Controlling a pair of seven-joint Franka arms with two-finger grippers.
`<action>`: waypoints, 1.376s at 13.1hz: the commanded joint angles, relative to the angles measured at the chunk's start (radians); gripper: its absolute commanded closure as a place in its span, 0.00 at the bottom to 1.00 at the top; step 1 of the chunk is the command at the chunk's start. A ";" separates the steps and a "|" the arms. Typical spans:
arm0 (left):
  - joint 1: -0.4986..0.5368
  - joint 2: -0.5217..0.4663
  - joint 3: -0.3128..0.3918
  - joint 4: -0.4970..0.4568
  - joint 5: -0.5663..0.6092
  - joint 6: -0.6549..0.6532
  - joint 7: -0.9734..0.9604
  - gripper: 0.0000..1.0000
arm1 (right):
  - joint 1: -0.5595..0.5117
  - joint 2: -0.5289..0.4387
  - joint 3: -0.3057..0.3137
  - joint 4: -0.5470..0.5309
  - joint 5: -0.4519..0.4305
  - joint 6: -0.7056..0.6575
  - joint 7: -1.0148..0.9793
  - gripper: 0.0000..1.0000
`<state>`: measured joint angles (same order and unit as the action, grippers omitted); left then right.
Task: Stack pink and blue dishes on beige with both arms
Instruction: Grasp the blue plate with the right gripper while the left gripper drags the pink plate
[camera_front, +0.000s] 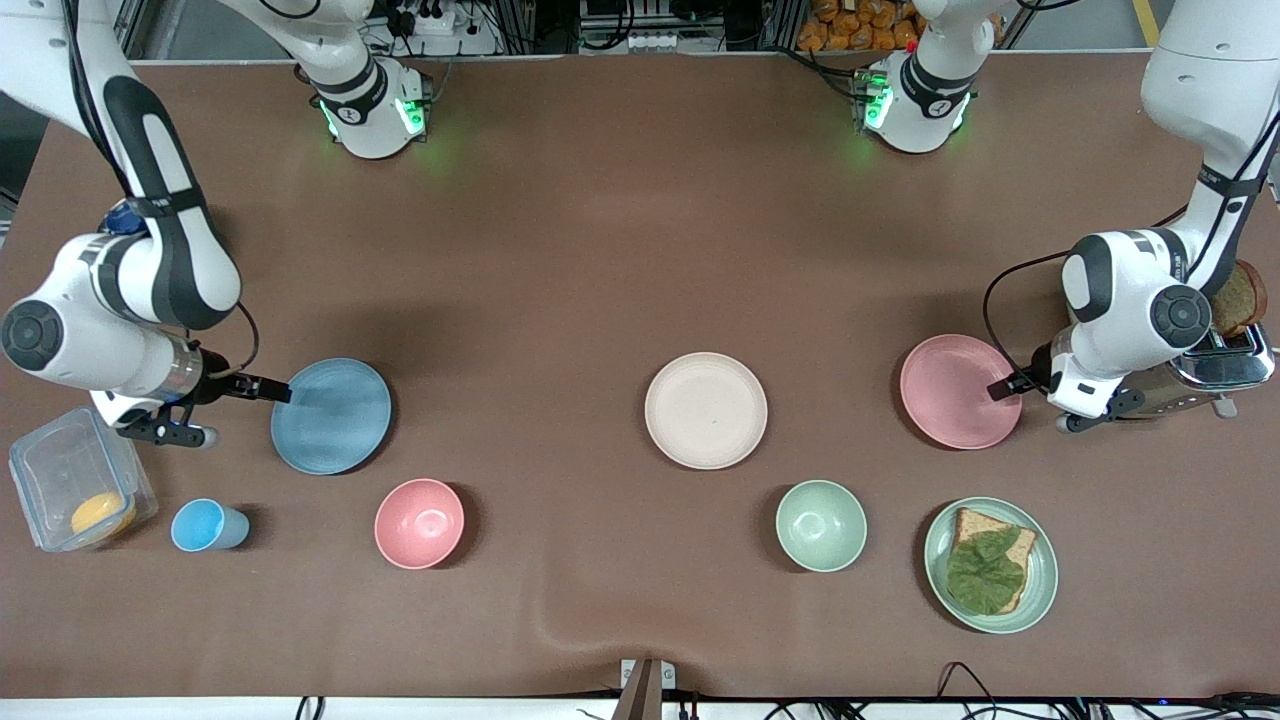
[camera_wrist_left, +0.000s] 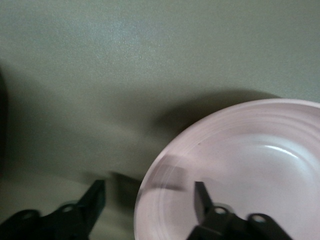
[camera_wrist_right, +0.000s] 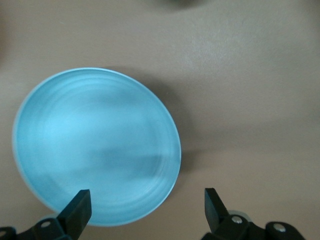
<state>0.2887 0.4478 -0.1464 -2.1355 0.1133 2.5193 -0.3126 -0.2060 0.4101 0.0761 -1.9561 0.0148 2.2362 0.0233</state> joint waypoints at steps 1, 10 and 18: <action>0.007 -0.015 -0.006 -0.021 0.031 0.019 -0.019 0.60 | -0.044 0.064 0.016 0.006 -0.010 0.051 -0.002 0.00; 0.018 -0.228 -0.152 -0.017 0.014 -0.156 -0.020 1.00 | -0.049 0.139 0.017 0.006 -0.009 0.086 0.000 0.96; -0.115 -0.179 -0.389 0.178 -0.092 -0.320 -0.449 1.00 | -0.043 0.127 0.017 0.011 -0.009 0.086 -0.002 1.00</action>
<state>0.2209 0.2216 -0.5344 -1.9976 0.0381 2.2118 -0.6930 -0.2413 0.5357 0.0844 -1.9482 0.0160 2.3148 0.0227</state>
